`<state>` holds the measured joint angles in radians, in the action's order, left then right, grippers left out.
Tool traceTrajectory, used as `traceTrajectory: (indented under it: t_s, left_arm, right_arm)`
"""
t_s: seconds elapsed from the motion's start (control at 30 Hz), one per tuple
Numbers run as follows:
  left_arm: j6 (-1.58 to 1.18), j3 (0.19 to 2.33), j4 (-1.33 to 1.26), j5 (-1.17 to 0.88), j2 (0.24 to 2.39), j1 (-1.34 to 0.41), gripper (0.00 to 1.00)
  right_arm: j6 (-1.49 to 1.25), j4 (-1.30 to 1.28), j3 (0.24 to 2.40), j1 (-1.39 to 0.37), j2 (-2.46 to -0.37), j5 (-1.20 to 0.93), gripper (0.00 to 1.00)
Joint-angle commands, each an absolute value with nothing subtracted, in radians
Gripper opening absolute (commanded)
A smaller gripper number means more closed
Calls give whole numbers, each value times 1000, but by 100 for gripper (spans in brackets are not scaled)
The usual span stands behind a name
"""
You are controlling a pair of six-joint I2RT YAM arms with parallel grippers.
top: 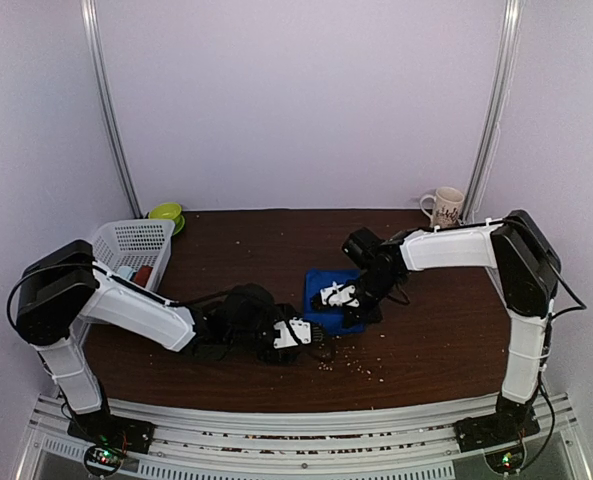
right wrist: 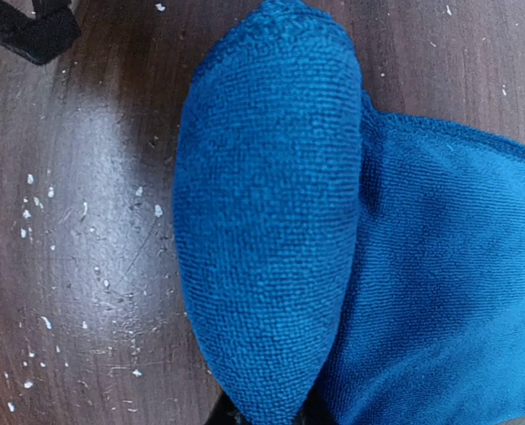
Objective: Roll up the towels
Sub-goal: Roll the towel at the center of the board.
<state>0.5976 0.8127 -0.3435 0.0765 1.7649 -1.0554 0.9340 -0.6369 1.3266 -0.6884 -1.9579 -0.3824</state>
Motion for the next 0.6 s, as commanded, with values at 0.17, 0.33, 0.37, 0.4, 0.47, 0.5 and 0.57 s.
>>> traceTrajectory:
  t_s: [0.17, 0.33, 0.37, 0.4, 0.47, 0.5, 0.57]
  left_arm:
    - [633, 866, -502, 168, 1877, -1095, 75]
    - [629, 918, -507, 207, 1938, -1098, 75]
    - [629, 925, -511, 218, 1947, -1098, 75]
    - [628, 934, -512, 228, 1956, -1098, 75]
    - [628, 953, -516, 261, 1976, -1098, 73]
    - [627, 961, -516, 274, 1987, -1098, 71]
    - [633, 981, -505, 289, 2005, -1098, 68]
  right_arm:
    - [953, -964, 1450, -644, -2096, -468, 0]
    - [980, -1050, 1505, -637, -2135, -477, 0]
    - [986, -1058, 1507, -636, -2137, -478, 0]
    - [988, -1064, 1509, -637, -2139, -479, 0]
    - [993, -1077, 1514, -636, -2144, -480, 0]
    - [995, -1079, 1515, -636, -2145, -480, 0]
    - [1000, -1088, 1518, -635, -2147, -484, 0]
